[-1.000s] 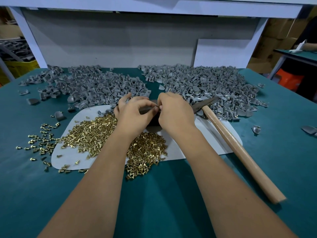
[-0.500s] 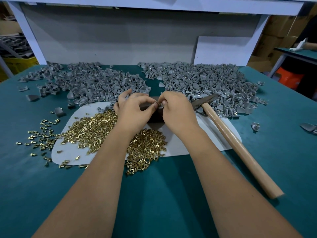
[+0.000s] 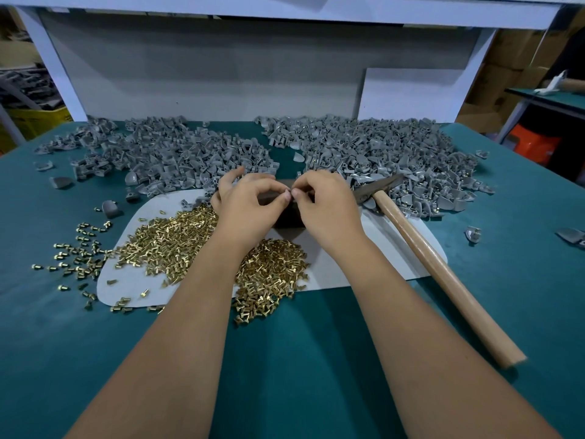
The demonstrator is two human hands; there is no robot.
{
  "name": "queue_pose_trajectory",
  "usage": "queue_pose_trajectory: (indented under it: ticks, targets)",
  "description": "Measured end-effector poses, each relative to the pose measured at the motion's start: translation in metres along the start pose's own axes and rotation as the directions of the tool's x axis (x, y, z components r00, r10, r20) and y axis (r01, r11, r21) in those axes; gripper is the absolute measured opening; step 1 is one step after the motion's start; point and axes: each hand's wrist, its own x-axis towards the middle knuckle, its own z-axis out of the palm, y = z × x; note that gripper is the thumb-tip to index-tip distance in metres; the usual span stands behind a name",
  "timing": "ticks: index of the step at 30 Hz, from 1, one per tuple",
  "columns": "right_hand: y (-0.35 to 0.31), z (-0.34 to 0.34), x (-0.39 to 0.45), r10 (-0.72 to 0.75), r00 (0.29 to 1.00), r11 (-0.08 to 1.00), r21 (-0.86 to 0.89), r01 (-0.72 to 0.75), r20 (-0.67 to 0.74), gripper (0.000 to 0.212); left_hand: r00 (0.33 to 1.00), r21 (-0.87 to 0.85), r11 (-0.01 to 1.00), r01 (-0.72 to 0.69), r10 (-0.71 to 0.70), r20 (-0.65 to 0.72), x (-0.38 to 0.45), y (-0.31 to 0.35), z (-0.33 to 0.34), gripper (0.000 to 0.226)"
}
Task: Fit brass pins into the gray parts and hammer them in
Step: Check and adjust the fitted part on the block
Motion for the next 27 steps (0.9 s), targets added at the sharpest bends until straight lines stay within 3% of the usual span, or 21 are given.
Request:
queue_pose_trajectory:
  ticks: [6, 14, 20, 27]
  targets:
    - [-0.006, -0.004, 0.002, 0.023, 1.0, 0.998, -0.058, -0.023, 0.015, 0.009, 1.0, -0.026, 1.0, 0.007, -0.007, 0.002, 0.0, 0.001, 0.0, 0.012]
    - [-0.024, -0.01, 0.009, 0.199, 0.978, 0.968, -0.169, -0.185, 0.069, 0.014, 1.0, -0.112, 0.994, 0.016, -0.018, -0.015, 0.002, 0.002, 0.001, 0.026]
    - [-0.025, -0.009, 0.008, 0.259, 0.965, 0.964, -0.073, -0.256, 0.045, 0.014, 1.0, -0.098, 0.995, 0.018, -0.019, -0.011, -0.001, 0.004, 0.001, 0.026]
    - [-0.01, -0.005, -0.003, 0.172, 0.985, 0.971, 0.172, -0.168, -0.008, 0.015, 1.0, -0.059, 0.998, -0.01, 0.01, 0.005, 0.0, 0.002, -0.002, 0.015]
